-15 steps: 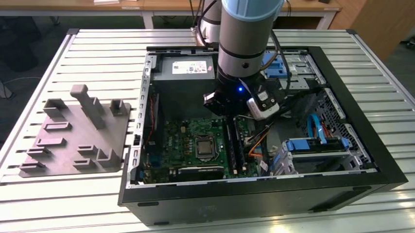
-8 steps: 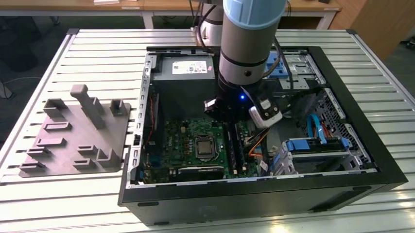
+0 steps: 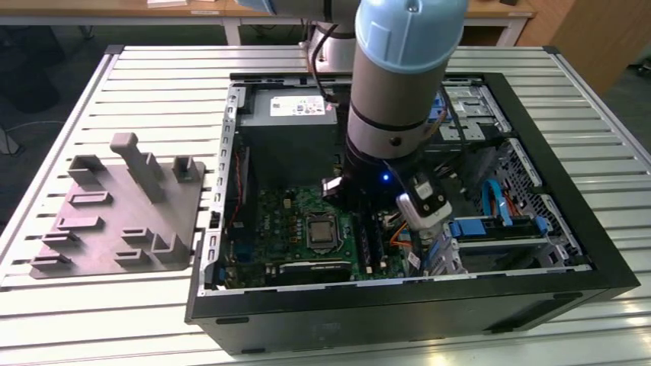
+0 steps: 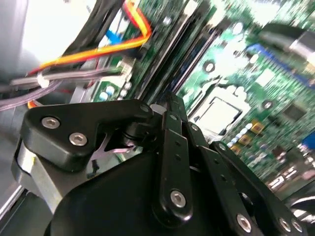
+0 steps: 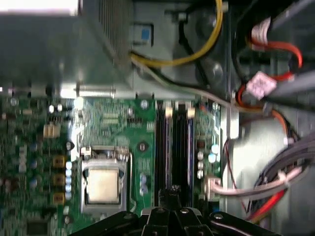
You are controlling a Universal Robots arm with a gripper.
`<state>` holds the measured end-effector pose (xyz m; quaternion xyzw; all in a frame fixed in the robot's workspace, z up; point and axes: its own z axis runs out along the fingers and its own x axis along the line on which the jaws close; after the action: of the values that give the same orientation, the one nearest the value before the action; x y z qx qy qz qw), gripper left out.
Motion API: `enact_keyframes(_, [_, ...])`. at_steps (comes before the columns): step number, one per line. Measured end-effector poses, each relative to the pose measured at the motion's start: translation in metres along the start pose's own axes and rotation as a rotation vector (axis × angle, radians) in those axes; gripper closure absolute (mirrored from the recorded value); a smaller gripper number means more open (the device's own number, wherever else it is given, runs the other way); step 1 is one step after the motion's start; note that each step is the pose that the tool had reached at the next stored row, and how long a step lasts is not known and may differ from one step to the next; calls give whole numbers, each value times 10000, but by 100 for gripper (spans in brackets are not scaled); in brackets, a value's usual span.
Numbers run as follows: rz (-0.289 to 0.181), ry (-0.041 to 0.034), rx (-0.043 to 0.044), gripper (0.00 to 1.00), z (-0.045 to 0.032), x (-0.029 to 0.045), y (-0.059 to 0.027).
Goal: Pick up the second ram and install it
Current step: 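Press down the second ram until it locks into place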
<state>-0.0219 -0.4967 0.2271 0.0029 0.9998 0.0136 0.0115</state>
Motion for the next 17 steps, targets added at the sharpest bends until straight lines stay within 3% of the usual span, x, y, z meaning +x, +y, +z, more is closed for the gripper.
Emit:
enact_keyframes(6, [-1,0,17,89,12,-1,-218])
enact_keyframes(17, [0,10,22,89,100,1,-289])
